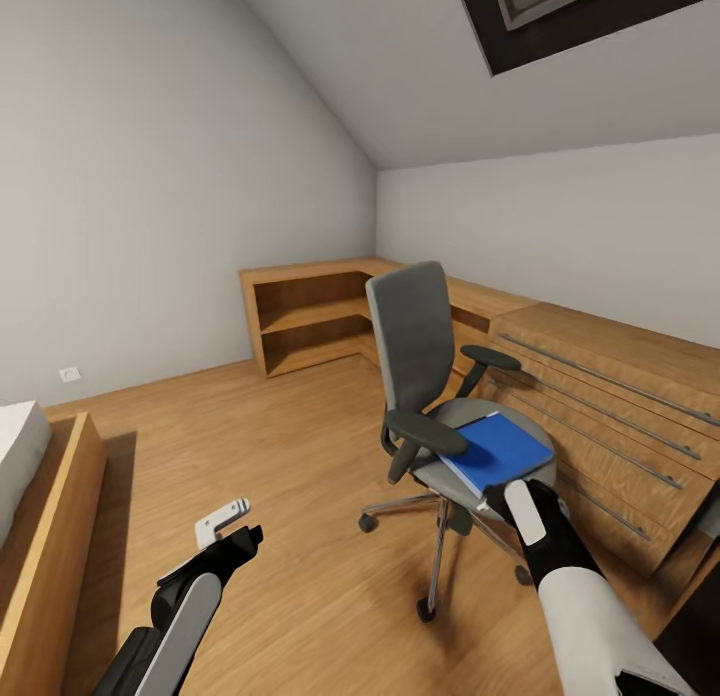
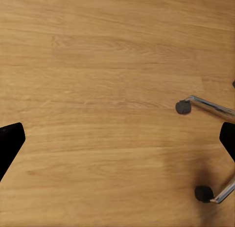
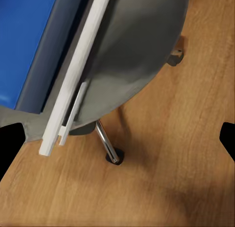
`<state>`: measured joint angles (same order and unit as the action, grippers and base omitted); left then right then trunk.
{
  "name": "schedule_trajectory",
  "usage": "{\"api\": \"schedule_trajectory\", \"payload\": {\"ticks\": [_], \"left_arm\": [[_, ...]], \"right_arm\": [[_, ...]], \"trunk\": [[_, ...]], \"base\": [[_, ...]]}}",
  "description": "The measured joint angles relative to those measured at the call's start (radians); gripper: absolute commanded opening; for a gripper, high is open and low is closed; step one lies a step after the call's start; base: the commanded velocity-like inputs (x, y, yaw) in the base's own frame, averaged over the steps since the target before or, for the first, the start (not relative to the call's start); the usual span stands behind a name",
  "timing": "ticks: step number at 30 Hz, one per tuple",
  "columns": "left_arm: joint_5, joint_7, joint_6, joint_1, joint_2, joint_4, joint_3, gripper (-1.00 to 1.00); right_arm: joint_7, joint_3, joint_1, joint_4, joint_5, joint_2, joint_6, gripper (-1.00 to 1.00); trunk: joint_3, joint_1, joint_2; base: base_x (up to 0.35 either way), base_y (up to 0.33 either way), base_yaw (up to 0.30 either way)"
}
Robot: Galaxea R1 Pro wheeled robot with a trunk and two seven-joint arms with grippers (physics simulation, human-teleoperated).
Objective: In the bedroom, organize the workspace by keeping the computer under the desk, ensuring the monitor is on the desk, placing the keyboard on the desk next to the monitor, placing the mouse on the desk next to the keyboard, moving the folder from the swivel chair onto the desk next to the mouse, stacking the notebook on top of the folder with the pen on top of the notebook, and positioning the swivel chair next to the desk.
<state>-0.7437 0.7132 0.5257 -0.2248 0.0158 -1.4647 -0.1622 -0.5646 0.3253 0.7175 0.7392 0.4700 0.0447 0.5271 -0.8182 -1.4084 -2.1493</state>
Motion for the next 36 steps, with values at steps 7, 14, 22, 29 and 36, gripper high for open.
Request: {"api": "schedule_trajectory", "payload": {"ticks": [7, 14, 22, 29, 36], "left_arm": [[0.0, 0.0, 0.0, 0.0, 0.0, 0.0, 0.0, 1.0], [0.0, 0.0, -0.001, 0.0, -0.001, 0.0, -0.001, 1.0], [0.005, 0.001, -0.002, 0.0, -0.012, 0.002, -0.005, 1.0], [0.008, 0.003, -0.002, -0.001, -0.015, 0.002, -0.006, 1.0], [0.007, 0.003, -0.001, -0.001, -0.014, 0.001, -0.006, 1.0]], "right_arm": [[0.02, -0.075, 0.0, 0.0, -0.001, 0.003, 0.001, 1.0], [0.047, -0.094, 0.0, 0.0, -0.001, 0.004, 0.001, 1.0], [0.044, -0.079, -0.028, 0.029, -0.007, -0.009, -0.015, 1.0], [0.044, -0.065, 0.005, 0.049, -0.004, -0.04, -0.033, 1.0], [0.045, -0.058, 0.009, 0.051, -0.002, -0.071, -0.039, 1.0]], "trunk": [[0.0, 0.0, 0.0], [0.0, 0.0, 0.0], [0.0, 0.0, 0.0], [0.0, 0.0, 0.0], [0.0, 0.0, 0.0]], "base": [[0.0, 0.0, 0.0], [0.0, 0.0, 0.0], [0.0, 0.0, 0.0], [0.0, 0.0, 0.0], [0.0, 0.0, 0.0]]}}
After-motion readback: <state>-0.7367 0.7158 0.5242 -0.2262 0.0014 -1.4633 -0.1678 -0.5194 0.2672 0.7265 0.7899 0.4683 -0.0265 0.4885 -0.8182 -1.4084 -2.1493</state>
